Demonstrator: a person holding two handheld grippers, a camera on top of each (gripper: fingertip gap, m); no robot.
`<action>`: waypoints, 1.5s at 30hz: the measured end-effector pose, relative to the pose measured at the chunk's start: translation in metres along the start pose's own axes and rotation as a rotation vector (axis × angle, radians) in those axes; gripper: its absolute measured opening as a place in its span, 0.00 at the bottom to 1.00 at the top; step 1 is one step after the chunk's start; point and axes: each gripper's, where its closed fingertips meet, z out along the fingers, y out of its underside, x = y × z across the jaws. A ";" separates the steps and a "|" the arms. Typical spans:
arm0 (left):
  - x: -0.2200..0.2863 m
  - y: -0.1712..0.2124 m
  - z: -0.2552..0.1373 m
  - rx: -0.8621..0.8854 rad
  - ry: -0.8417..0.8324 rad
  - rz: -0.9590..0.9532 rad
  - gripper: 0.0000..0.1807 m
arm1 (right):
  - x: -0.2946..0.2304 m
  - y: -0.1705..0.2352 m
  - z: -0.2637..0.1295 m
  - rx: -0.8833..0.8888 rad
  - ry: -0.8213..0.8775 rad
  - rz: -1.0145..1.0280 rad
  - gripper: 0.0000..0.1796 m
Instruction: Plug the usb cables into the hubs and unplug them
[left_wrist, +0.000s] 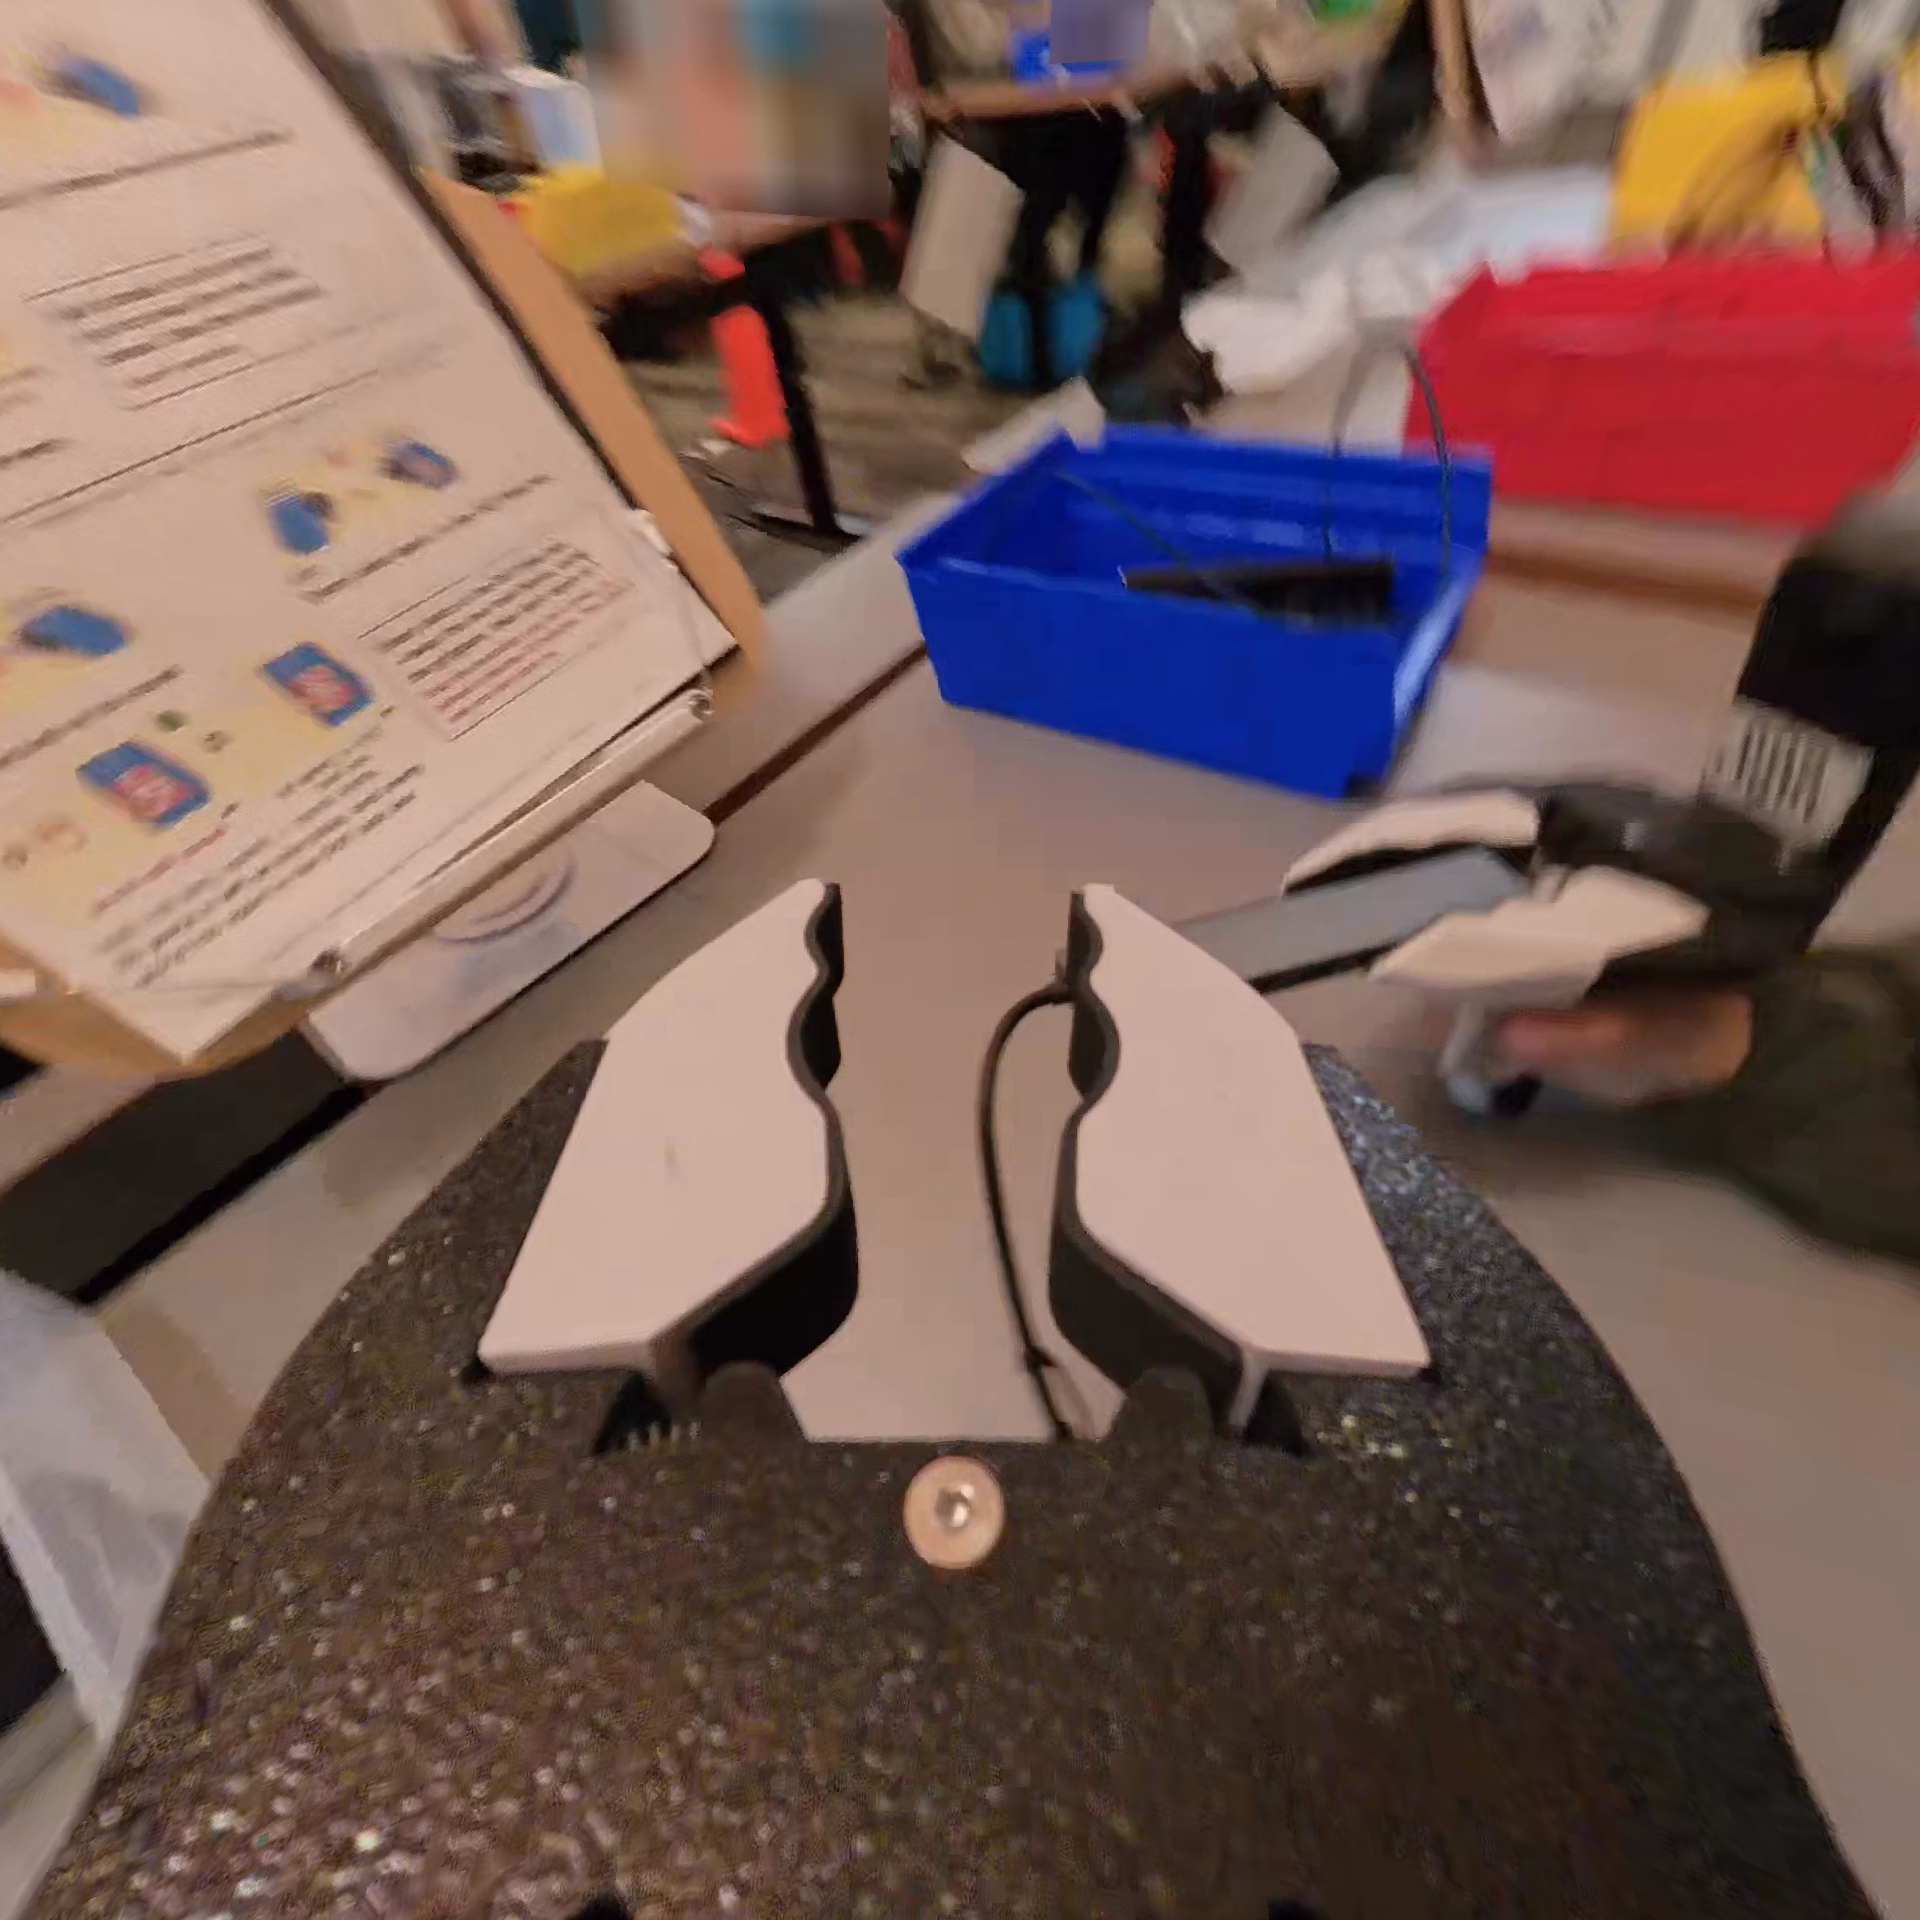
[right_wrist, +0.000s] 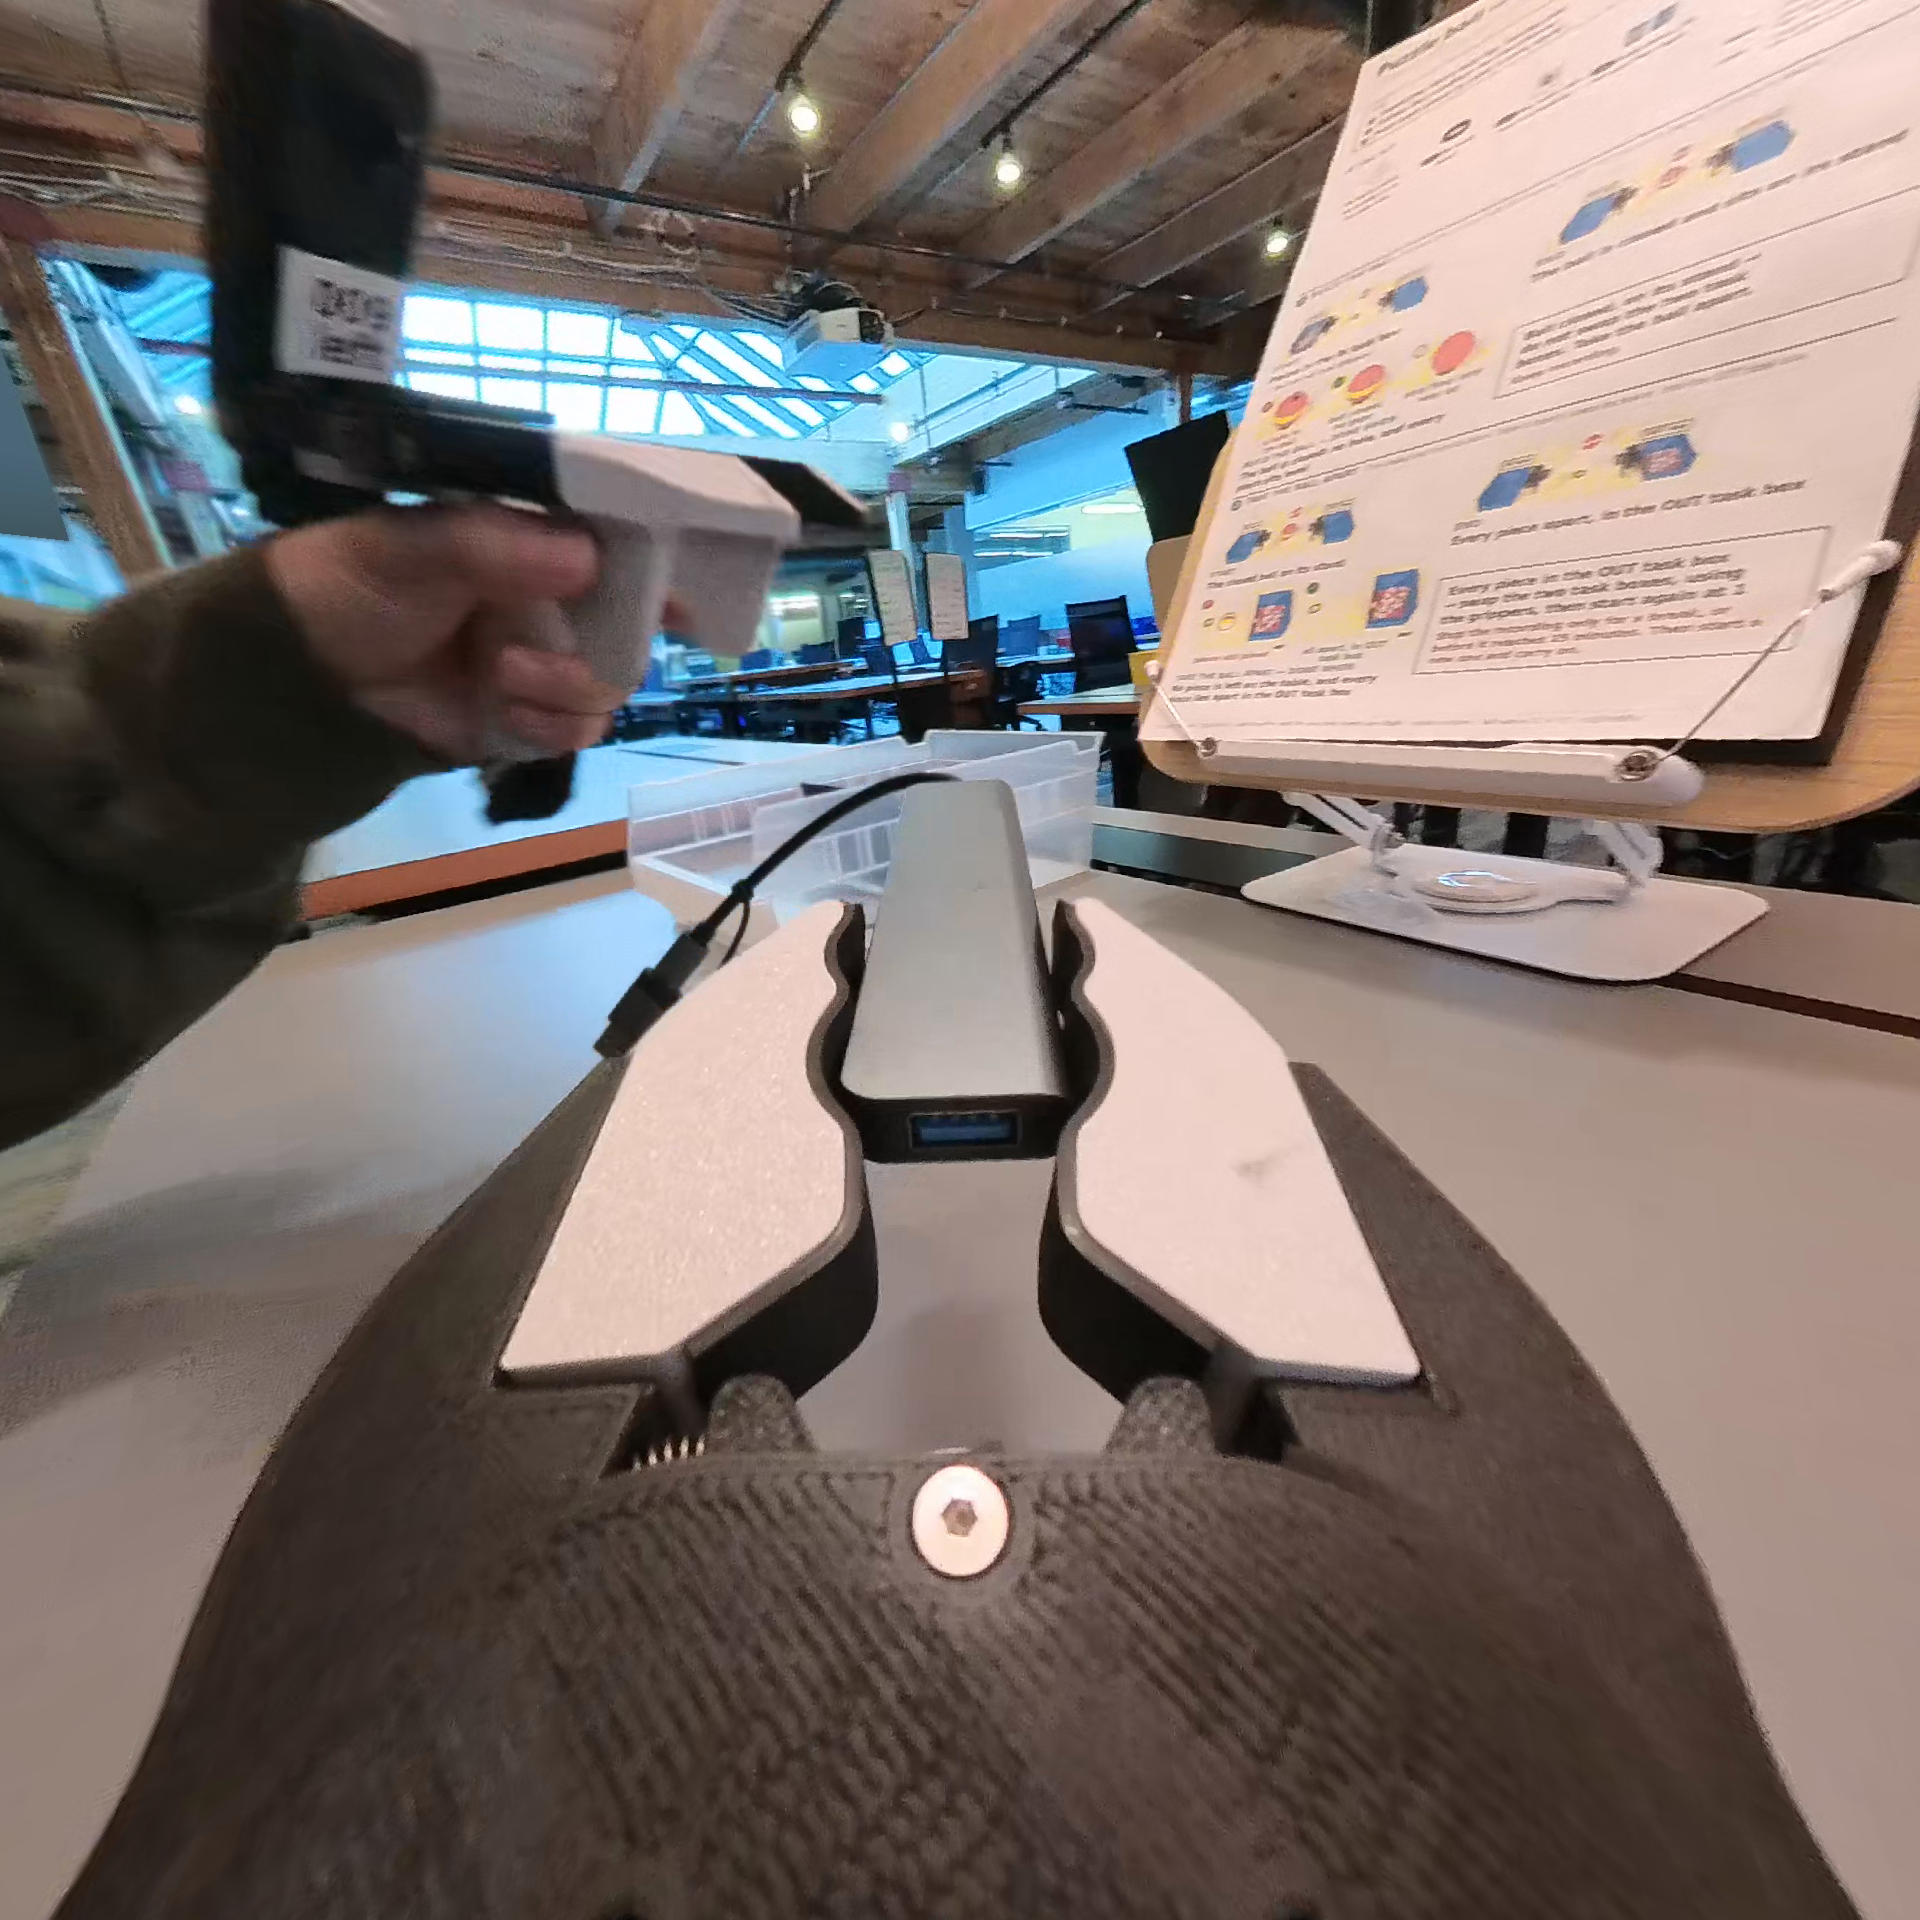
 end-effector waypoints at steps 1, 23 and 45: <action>0.004 -0.001 -0.005 0.027 -0.046 -0.091 0.21 | 0.000 0.000 0.000 -0.001 0.006 -0.010 0.20; 0.069 0.031 0.067 0.236 0.324 -1.173 0.06 | 0.005 0.005 0.010 -0.033 0.174 -0.203 0.20; 0.063 0.037 0.074 0.168 0.339 -1.169 0.11 | 0.008 0.003 0.008 -0.030 0.185 -0.157 0.20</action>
